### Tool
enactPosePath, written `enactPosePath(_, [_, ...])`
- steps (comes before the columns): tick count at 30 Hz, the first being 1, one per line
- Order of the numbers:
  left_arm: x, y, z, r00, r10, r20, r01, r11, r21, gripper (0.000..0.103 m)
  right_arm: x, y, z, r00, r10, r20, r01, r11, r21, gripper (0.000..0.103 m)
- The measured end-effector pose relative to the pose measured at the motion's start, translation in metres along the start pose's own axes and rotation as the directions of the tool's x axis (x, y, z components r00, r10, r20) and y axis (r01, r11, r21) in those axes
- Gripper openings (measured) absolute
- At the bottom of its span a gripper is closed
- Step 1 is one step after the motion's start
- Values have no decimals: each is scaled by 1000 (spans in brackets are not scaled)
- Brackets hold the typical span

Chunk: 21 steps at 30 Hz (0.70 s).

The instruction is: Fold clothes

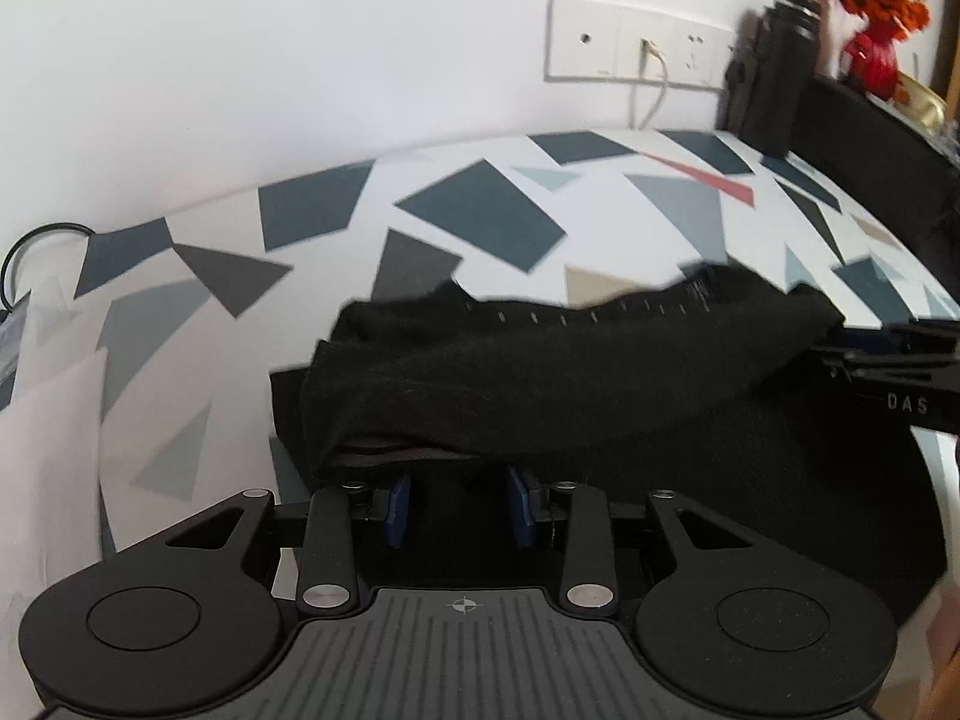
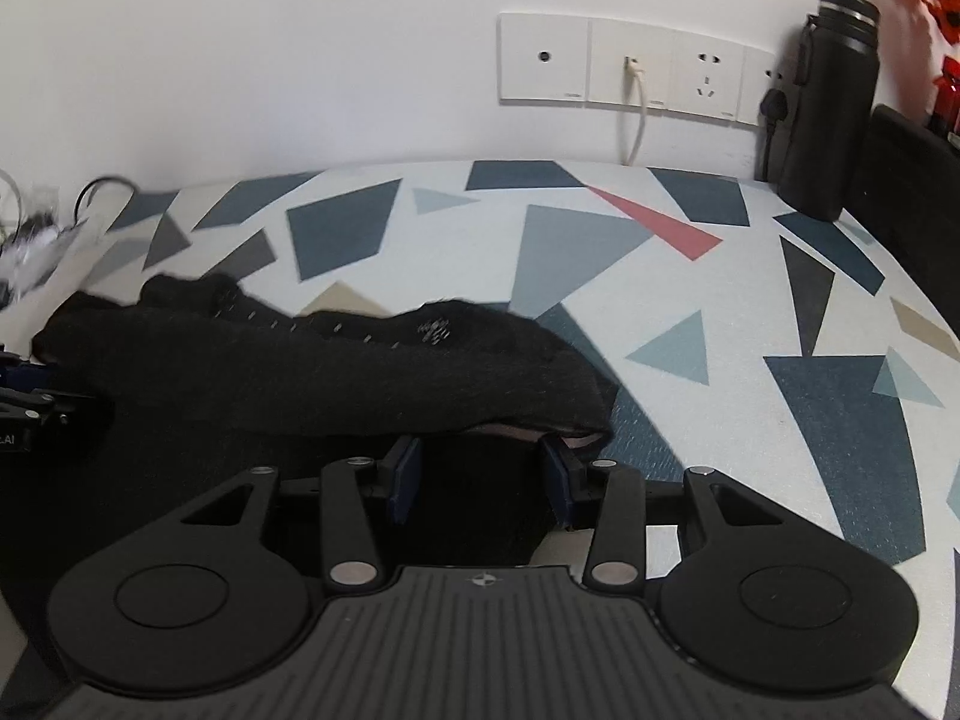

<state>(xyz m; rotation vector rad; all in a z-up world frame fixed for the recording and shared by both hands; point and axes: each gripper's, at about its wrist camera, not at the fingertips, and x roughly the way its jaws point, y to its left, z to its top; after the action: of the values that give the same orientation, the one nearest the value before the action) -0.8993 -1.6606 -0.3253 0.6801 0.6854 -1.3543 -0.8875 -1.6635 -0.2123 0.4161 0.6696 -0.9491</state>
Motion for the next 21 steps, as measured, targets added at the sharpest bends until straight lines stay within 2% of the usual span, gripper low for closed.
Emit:
enactPosePath(3, [9,6,15,1000,17,11,-17,1000,-9,34,11,-5,12,1000,-5,6,5,1000,14,43])
enactPosePath(6, [15,13,35,995,67,68,-64,997,-33,40,24,-12,26,999,-21,29,19,999,45,43])
enactPosePath(8, [15,22,48,984,104,143,-93,992,-86,55,28,-20,35,996,-44,80,36,994,98,45])
enactPosePath(9, [14,27,53,976,130,176,-111,987,-115,70,29,-24,38,993,-58,104,44,990,132,47])
enactPosePath(10, [14,32,58,966,157,208,-128,981,-144,72,30,-29,41,989,-73,128,52,985,166,57])
enactPosePath(11, [14,36,63,959,177,223,-143,976,-162,72,31,-33,45,984,-89,151,58,978,199,62])
enactPosePath(14, [17,45,72,955,219,201,-187,968,-169,75,29,-46,50,982,-99,162,58,969,239,64])
enactPosePath(16, [16,50,67,958,228,177,-197,965,-174,89,21,-51,47,983,-93,160,52,969,242,67])
enactPosePath(17, [16,52,63,962,223,157,-194,965,-177,91,17,-53,45,983,-91,157,51,969,240,68])
enactPosePath(21, [14,58,32,994,103,45,-92,976,-196,91,4,-59,25,995,-45,92,20,967,255,74])
